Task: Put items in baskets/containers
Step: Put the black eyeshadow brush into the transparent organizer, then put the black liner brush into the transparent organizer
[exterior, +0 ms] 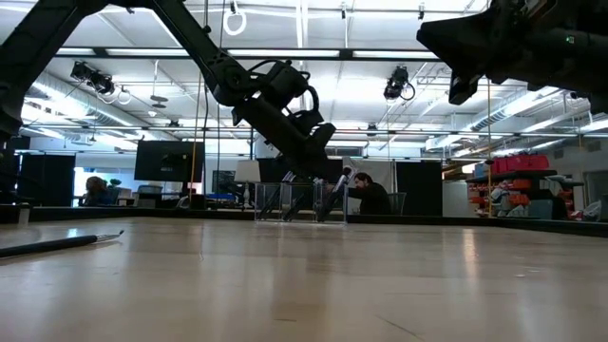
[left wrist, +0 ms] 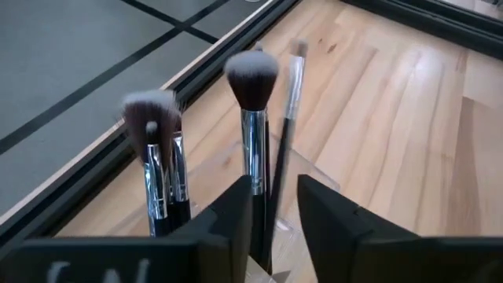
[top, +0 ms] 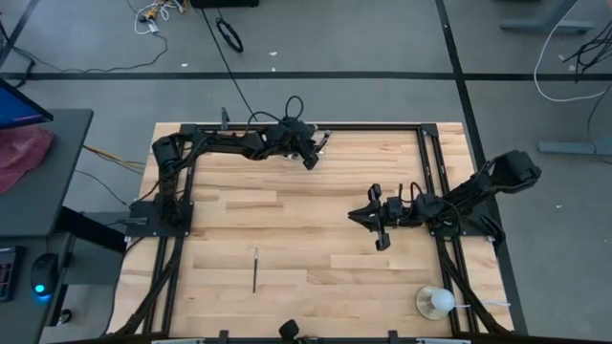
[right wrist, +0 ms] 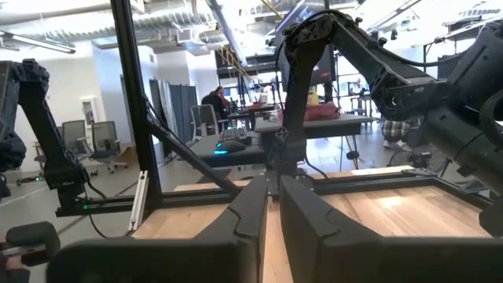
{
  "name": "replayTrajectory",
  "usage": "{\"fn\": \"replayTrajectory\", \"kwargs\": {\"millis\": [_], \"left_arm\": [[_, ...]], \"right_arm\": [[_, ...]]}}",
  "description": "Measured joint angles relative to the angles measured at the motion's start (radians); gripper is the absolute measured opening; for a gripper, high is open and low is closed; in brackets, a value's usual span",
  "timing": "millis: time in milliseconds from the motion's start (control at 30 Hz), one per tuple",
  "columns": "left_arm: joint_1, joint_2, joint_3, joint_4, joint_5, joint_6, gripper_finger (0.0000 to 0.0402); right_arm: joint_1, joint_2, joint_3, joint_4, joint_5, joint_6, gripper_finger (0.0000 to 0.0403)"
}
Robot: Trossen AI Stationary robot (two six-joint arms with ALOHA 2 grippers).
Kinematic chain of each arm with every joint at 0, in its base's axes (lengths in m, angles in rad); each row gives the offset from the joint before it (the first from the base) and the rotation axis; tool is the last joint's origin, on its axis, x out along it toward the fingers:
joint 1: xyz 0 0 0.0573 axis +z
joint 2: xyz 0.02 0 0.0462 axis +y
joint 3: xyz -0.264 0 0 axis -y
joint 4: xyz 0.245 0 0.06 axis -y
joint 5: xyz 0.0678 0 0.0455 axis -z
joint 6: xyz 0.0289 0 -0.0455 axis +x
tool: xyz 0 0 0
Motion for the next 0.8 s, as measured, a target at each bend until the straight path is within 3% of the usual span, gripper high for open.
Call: {"fn": "replayTrajectory", "kwargs": {"millis": [233, 467, 633, 800], "left_arm": [[0.0, -0.037, 0.0, -0.007, -0.001, -0.021, 0.0143], [-0.069, -0.243, 0.0, -0.193, -0.005, 0.107, 0.0125], [-0.254, -0.397, -0.014, -0.456, -0.21, 0.167, 0.0101], [-0.547, -0.474, -0.124, -0.522, -0.508, 0.064, 0.0079]], "right_arm": [[0.0, 0.0, 0.0, -0.008, 0.0, 0.012, 0.0041], [0.0, 0.0, 0.001, -0.029, 0.0, 0.038, 0.0041], [0.0, 0.0, 0.001, -0.08, 0.0, 0.065, 0.0041], [0.0, 0.0, 0.001, -0.093, 0.0, 0.068, 0.0041]]}}
